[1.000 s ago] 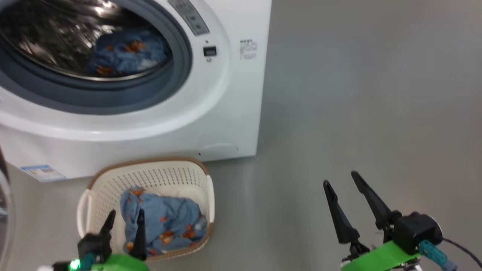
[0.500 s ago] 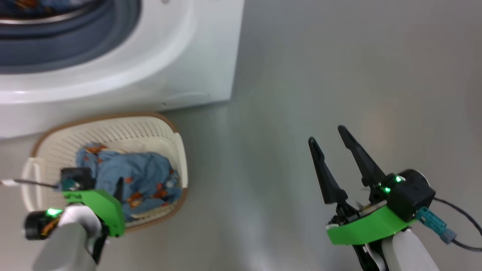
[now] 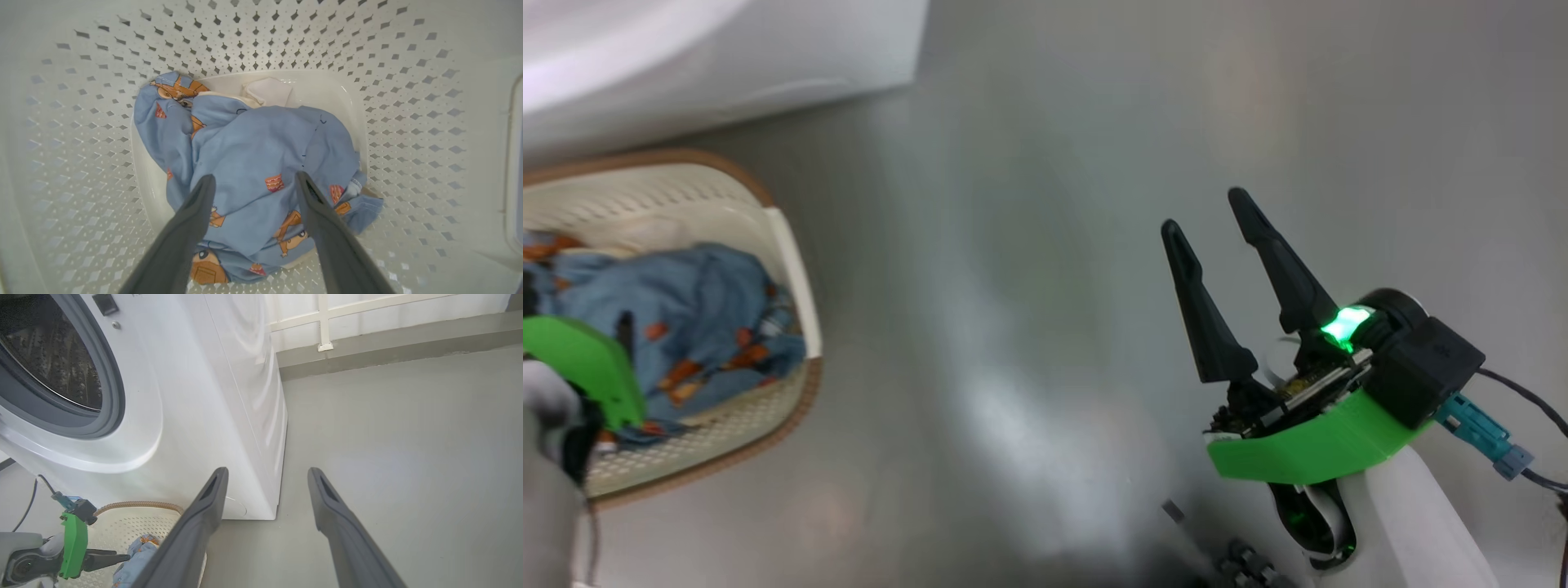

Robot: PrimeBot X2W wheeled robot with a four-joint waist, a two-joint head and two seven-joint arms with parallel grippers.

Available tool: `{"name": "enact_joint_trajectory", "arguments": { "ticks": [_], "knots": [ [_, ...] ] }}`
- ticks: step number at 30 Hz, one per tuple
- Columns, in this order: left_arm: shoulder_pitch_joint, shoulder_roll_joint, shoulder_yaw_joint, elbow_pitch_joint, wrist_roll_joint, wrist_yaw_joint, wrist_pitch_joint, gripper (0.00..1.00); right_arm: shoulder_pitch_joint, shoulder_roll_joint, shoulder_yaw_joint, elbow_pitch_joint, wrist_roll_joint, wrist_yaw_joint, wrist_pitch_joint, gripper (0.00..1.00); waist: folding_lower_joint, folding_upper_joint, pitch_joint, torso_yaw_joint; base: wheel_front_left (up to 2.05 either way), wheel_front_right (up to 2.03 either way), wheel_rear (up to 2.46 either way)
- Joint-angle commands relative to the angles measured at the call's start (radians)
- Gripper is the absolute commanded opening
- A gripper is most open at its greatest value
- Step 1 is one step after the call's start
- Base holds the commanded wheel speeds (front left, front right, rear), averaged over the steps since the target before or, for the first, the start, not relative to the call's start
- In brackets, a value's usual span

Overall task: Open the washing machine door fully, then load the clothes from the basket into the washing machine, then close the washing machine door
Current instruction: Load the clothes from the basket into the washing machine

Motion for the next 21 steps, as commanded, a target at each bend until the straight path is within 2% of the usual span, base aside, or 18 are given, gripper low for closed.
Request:
{"name": "enact_joint_trajectory", "arguments": {
  "ticks": [1, 9, 15, 16, 18, 19, 21],
  "knots": [
    [-0.009, 0.069, 0.019, -0.001, -0.012, -0.003, 0.005, 1.0, 0.0, 0.002, 0.031, -0.033, 0.016, 0.009, -0.012, 1.0, 0.0, -0.0001, 0.145, -0.113, 0.0, 0.0, 0.0],
    [-0.076, 0.172, 0.014, 0.038, -0.016, -0.003, 0.041, 1.0, -0.026, 0.002, 0.047, -0.057, 0.042, 0.009, -0.012, 1.0, 0.0, -0.0001, 0.224, -0.155, 0.0, 0.0, 0.0],
    [-0.112, 0.209, 0.001, 0.06, -0.014, 0.001, 0.068, 1.0, -0.026, 0.002, 0.05, -0.065, 0.045, 0.009, -0.012, 1.0, 0.0, -0.0001, 0.247, -0.155, 0.0, 0.0, 0.0],
    [-0.116, 0.208, 0.001, 0.064, -0.016, 0.004, 0.072, 0.9, -0.026, 0.002, 0.049, -0.066, 0.044, 0.009, -0.012, 1.0, 0.0, -0.0001, 0.248, -0.153, 0.0, 0.0, 0.0],
    [-0.122, 0.207, -0.003, 0.068, -0.015, 0.01, 0.071, 0.57, -0.028, 0.002, 0.048, -0.065, 0.043, 0.009, -0.012, 1.0, 0.0, -0.0001, 0.249, -0.15, 0.0, 0.0, 0.0],
    [-0.122, 0.207, -0.003, 0.068, -0.015, 0.01, 0.071, 0.57, -0.028, 0.002, 0.048, -0.065, 0.043, 0.009, -0.012, 1.0, 0.0, -0.0001, 0.249, -0.15, 0.0, 0.0, 0.0],
    [-0.125, 0.202, -0.006, 0.072, -0.016, 0.016, 0.069, 0.28, -0.03, 0.002, 0.048, -0.065, 0.041, 0.009, -0.012, 1.0, 0.0, -0.0001, 0.248, -0.146, 0.0, 0.0, 0.0]
  ]
}}
